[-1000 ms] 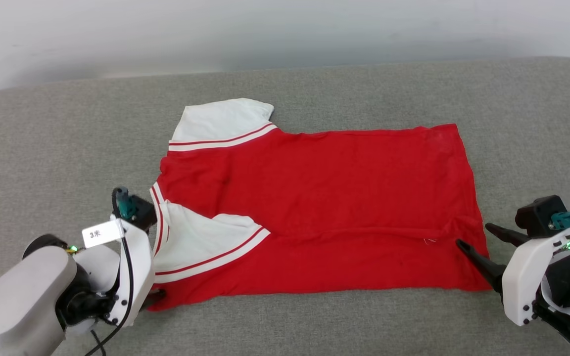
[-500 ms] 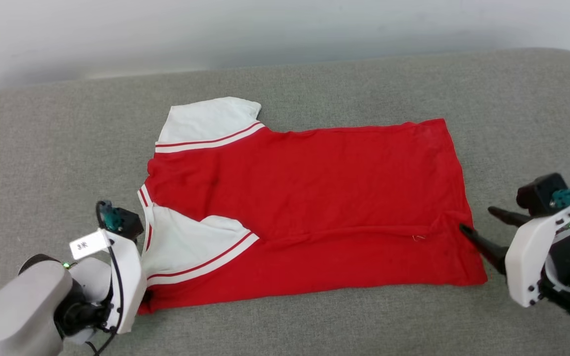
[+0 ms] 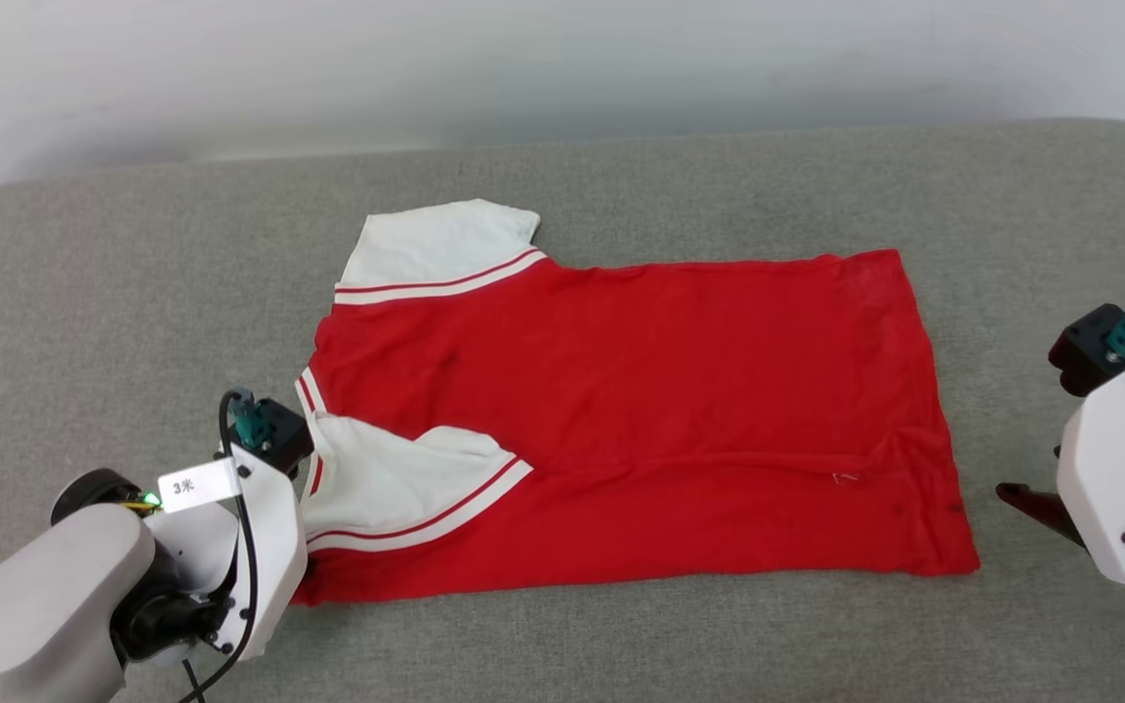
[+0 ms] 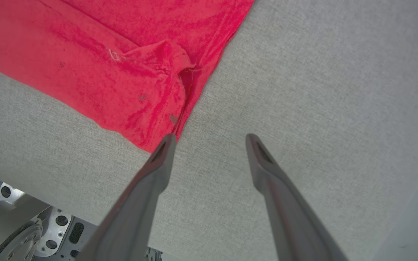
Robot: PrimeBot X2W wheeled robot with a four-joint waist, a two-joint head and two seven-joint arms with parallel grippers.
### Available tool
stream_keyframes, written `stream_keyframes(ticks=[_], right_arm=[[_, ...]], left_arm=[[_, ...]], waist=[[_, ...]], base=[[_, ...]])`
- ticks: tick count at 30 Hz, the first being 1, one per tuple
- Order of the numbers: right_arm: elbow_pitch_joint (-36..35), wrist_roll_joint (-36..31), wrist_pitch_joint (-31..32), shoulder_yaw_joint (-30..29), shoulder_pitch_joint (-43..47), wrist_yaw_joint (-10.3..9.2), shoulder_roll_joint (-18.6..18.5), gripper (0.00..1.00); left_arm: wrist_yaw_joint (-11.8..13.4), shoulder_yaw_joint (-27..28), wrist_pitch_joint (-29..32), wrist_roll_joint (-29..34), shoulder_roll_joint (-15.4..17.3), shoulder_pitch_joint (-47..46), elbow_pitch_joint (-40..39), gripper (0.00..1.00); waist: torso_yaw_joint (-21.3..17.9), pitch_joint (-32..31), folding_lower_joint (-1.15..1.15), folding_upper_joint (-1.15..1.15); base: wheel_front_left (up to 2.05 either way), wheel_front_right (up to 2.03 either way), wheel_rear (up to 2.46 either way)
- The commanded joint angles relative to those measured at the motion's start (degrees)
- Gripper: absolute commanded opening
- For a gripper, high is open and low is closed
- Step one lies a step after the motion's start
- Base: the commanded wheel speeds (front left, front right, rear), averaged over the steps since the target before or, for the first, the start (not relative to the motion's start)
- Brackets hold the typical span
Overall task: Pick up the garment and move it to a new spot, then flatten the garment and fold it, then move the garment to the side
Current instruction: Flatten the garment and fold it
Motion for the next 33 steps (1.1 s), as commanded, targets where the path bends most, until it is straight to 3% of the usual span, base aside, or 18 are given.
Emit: stream_keyframes(ticks=[1,9,13,19,20,26,33], right_arm=[[0.9,0.2,0.7,0.2,-1.1,-0.04,1.1,1.0],[8.4,0.5,1.3,2.1,0.5,-0.04,7.6,1.0],[12.1,0.6,0.8,5.7,2.9,-0.01,11.0,1.0],[14.6,1.5,-2.2,8.1,2.4,0.07,12.8,0.99],[14.6,1.5,-3.0,8.2,1.8,0.06,12.4,0.0],[12.9,3.0,-7.5,8.8,-0.6,0.03,8.3,0.0],[7.6,7.2,-10.7,9.6,2.5,-0.04,2.5,0.0]], left_arm=[[0.0,0.0,-0.2,0.4,0.1,-1.0,-0.5,0.0],[0.0,-0.1,-0.6,1.5,0.1,-2.8,-1.5,0.0],[-0.1,-0.1,-1.0,1.5,0.2,-3.2,-1.4,0.0],[-0.1,-0.3,-1.7,1.1,0.0,-2.5,-0.7,0.0],[-0.1,-0.3,-1.9,0.9,-0.1,-2.2,-0.5,0.0],[-0.1,-0.4,-3.0,-0.5,0.2,-0.3,0.2,0.0],[0.0,-1.0,-3.3,-2.6,2.4,3.4,-3.0,0.0]], waist=[[0.5,0.9,0.0,0.0],[1.7,4.0,0.0,0.0],[2.0,5.0,0.0,0.0],[1.8,5.0,0.0,0.0],[1.7,4.6,0.0,0.0],[1.4,0.3,0.0,0.0],[1.5,-4.3,0.0,0.0]], base=[[0.0,0.0,0.0],[0.0,0.0,0.0],[0.0,0.0,0.0],[0.0,0.0,0.0],[0.0,0.0,0.0],[0.0,0.0,0.0],[0.0,0.0,0.0]])
